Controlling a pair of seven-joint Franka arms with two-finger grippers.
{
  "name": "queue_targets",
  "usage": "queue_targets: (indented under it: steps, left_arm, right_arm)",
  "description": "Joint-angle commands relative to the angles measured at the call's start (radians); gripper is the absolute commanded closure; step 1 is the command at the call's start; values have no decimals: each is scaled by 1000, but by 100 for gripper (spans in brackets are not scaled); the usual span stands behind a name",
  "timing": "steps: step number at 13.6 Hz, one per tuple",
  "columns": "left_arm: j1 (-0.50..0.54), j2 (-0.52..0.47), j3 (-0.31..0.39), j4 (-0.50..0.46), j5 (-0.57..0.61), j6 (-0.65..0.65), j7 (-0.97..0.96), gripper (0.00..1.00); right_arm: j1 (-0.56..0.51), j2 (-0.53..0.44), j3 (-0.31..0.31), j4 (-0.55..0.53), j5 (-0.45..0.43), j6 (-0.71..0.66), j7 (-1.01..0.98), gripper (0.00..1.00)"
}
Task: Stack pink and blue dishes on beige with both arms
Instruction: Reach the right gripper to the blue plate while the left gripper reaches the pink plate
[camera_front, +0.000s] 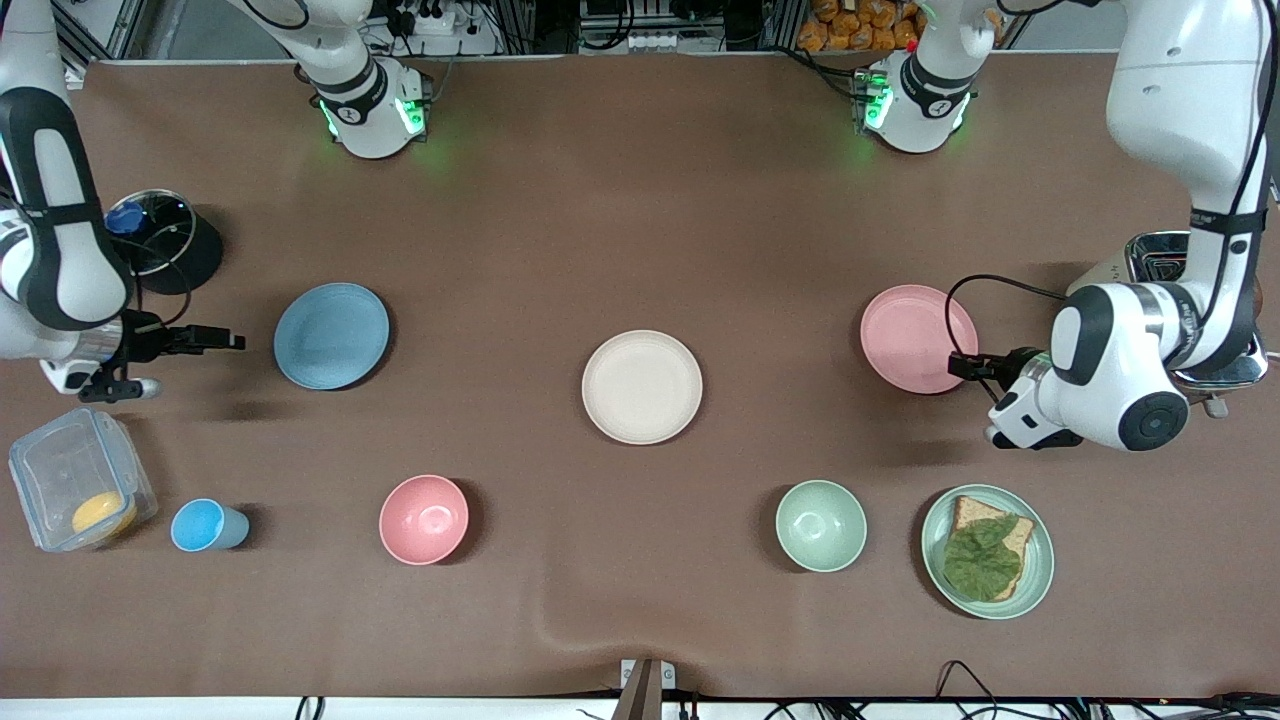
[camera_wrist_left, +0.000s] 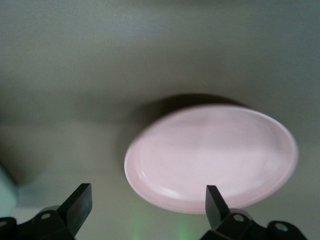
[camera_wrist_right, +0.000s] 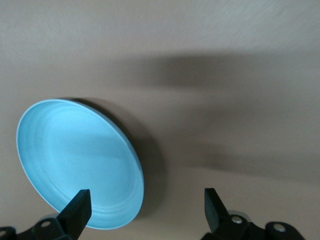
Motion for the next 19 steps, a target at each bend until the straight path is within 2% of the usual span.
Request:
queue_targets:
  steps: [1,4,7,8,9,10,12,13,17,19]
  left_arm:
    - [43,-22,-5,-83,-34,70,54,0]
    - [92,18,-5,-87,-149,72,123,0]
    - [112,38,-5,-88,-154,72,189,0]
    - [120,44,-5,-88,-154,70,212,8]
    - [121,47,-5,-88,-155,69,229,28]
    - [120,56,-6,-88,-161,67,241,52]
    - [118,69,-6,-87,-169,59,256,98]
    - [120,70,-5,-87,-169,56,265,100]
    - [117,58,-9,-74,-169,52,281,100]
    - [118,24,-57,-33,-174,-5,279,100]
  right_arm:
    - [11,39,10,-22,45,21,-21,0]
    - [26,76,8,-19,83,25,-64,0]
    - [49,114,11,-16,94,29,-68,0]
    - [54,114,11,-15,94,22,-73,14]
    - [57,116,11,-15,94,17,-79,44]
    - [58,116,11,-15,94,6,-88,66]
    - [62,121,11,-13,94,-2,-93,91]
    - [68,124,11,-10,94,-6,-100,100]
    - [68,130,10,57,93,-99,-124,100]
    - [65,130,8,126,91,-187,-111,100]
